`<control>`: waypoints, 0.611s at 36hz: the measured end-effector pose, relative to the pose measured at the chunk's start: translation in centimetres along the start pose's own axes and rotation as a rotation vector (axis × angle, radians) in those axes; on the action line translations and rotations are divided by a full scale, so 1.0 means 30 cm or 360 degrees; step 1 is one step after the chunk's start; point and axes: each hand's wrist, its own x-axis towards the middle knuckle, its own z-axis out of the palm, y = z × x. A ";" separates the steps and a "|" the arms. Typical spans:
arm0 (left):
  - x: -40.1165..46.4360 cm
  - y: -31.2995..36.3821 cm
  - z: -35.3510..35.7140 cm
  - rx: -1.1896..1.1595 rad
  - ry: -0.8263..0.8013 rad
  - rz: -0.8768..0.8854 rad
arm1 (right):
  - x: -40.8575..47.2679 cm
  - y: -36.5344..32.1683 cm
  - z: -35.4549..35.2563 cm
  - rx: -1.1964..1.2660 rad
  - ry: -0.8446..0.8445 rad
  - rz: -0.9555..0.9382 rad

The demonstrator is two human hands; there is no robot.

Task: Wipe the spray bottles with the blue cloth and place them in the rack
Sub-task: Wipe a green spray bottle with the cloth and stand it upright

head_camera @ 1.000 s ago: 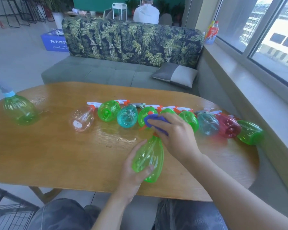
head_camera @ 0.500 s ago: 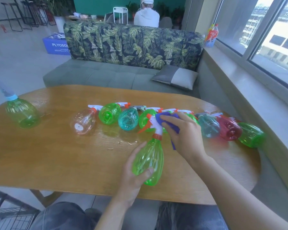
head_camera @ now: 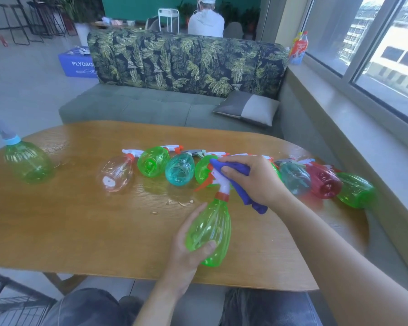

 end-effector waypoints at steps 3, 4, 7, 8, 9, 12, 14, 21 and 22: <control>0.002 -0.011 -0.008 -0.0022 0.0043 0.0019 | -0.023 0.016 -0.018 -0.0043 -0.0070 0.0073; 0.003 -0.013 -0.010 -0.0034 0.0061 0.0016 | -0.037 0.020 -0.030 -0.0053 -0.0102 0.0086; 0.002 -0.009 -0.009 -0.0020 0.0060 0.0004 | -0.056 0.030 -0.091 -0.0197 -0.0233 0.0048; 0.002 -0.007 -0.007 0.0000 0.0048 0.0001 | -0.057 0.024 -0.116 -0.0259 -0.0288 0.0043; 0.002 -0.007 -0.008 0.0011 0.0040 -0.0003 | -0.057 0.021 -0.138 -0.0314 -0.0332 0.0029; 0.003 -0.007 -0.014 0.0028 0.0031 -0.0008 | -0.039 0.023 -0.169 -0.0337 -0.0237 0.0004; 0.003 -0.012 -0.017 0.0054 0.0012 0.0006 | -0.013 0.025 -0.144 -0.0212 0.0000 -0.0023; 0.000 0.008 0.003 0.0066 -0.0090 0.0009 | -0.002 -0.005 -0.008 -0.0067 0.0008 -0.0079; -0.001 0.014 0.005 0.0060 -0.0101 0.0013 | -0.004 0.002 -0.004 -0.0061 0.0021 -0.0066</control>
